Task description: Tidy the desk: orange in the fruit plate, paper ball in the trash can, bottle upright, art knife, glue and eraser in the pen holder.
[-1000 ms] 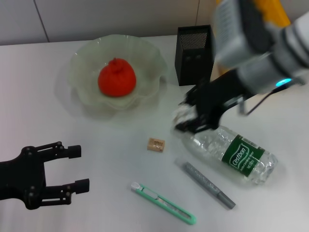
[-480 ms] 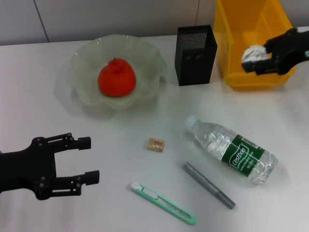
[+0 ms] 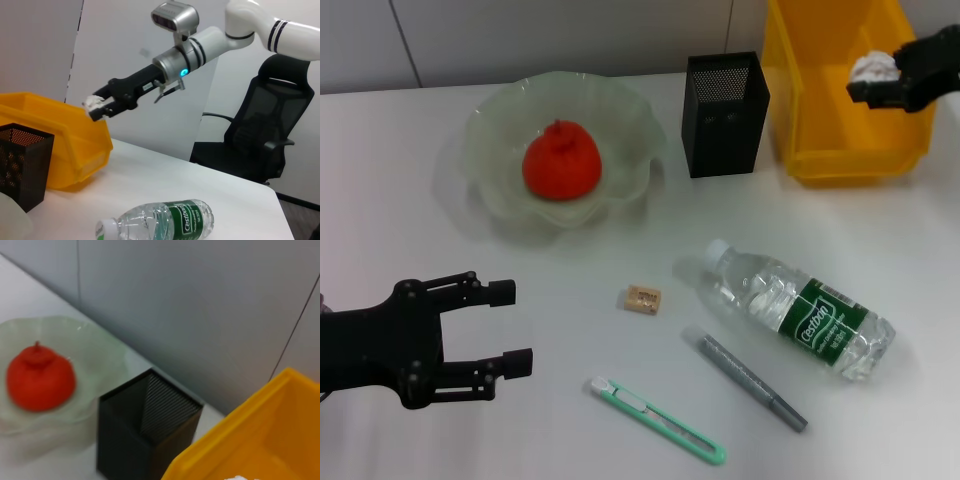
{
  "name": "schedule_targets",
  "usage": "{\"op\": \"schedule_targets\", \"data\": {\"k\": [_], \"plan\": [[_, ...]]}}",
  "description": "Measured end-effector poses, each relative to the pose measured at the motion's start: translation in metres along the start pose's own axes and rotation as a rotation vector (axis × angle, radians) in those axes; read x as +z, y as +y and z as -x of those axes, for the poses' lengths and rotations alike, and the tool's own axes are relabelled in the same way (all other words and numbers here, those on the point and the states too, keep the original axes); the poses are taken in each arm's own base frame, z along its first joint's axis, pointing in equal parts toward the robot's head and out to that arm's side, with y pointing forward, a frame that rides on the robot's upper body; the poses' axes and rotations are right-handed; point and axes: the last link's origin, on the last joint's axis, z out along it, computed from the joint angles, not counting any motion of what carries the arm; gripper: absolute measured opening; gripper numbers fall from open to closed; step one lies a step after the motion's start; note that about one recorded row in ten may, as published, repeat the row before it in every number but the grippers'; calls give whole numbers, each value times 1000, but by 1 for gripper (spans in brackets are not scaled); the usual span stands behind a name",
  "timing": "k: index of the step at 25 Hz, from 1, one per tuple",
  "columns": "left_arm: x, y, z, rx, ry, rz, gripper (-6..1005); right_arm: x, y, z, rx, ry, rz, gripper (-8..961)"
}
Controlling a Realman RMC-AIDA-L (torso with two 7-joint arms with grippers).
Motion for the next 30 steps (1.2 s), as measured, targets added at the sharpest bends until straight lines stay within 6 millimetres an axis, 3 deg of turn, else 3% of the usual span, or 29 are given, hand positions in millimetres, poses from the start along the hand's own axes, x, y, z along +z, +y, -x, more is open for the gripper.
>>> {"op": "schedule_targets", "data": {"k": [7, 12, 20, 25, 30], "plan": [[3, 1, 1, -5, 4, 2, 815, 32, -8, 2, -122, -102, -119, 500], [3, 1, 2, -12, 6, 1, 815, 43, -11, 2, -125, -112, -160, 524], [2, 3, 3, -21, 9, 2, 814, 42, -16, 2, -94, -111, -168, 564], [2, 3, 4, -21, 8, 0, 814, 37, -21, 0, -68, -114, -184, 754], [2, 3, 3, -23, 8, 1, 814, 29, -20, 5, -14, -143, -148, 754]]}}
